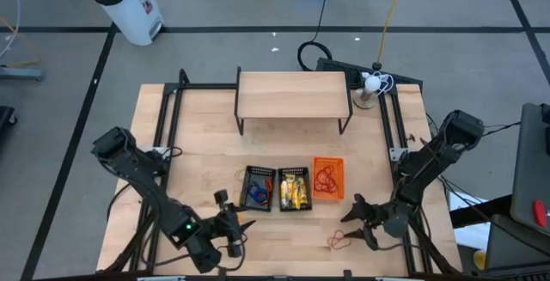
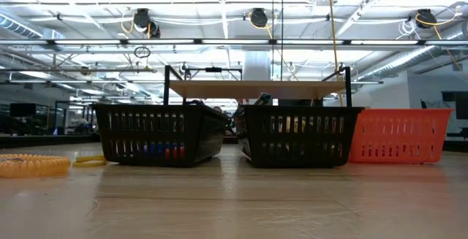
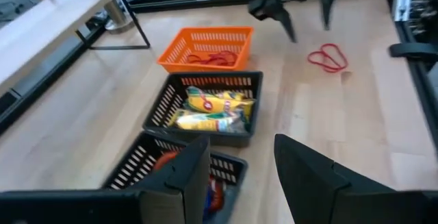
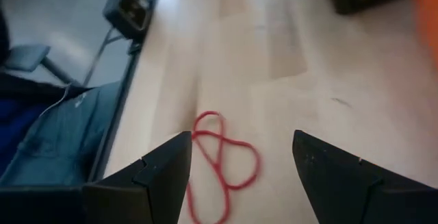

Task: Pick & Place Office Desk Supplies
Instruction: Put the rubber band into the orange basket

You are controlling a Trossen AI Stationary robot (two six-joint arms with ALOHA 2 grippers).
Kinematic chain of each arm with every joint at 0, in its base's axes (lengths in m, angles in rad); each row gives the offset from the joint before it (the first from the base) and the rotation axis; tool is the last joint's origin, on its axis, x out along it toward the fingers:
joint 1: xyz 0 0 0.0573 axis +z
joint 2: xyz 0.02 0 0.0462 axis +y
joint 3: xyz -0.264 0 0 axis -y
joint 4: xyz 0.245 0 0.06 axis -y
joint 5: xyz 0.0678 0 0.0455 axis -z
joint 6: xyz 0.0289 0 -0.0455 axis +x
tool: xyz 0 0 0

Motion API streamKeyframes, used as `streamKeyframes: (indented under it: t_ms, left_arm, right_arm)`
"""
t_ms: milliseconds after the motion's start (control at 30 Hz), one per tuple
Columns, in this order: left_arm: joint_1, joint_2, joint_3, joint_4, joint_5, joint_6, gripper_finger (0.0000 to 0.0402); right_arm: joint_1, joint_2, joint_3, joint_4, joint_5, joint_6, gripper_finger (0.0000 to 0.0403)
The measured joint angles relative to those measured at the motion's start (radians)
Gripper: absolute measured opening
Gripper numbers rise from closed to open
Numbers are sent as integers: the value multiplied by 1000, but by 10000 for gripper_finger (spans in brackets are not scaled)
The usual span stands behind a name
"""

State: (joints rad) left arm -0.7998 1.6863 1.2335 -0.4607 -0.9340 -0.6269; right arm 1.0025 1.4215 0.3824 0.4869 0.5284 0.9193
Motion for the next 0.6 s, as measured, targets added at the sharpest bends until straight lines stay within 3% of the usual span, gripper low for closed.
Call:
streamKeyframes:
  t_ms: [200, 600]
  left_arm:
    - [35, 0, 0, -1, 19, 27, 166]
    - [82, 0, 0, -1, 131, -97, 166]
  right_arm:
    - [-2, 101, 0, 145, -36, -55, 242]
    - [2, 118, 1, 81, -55, -82, 242]
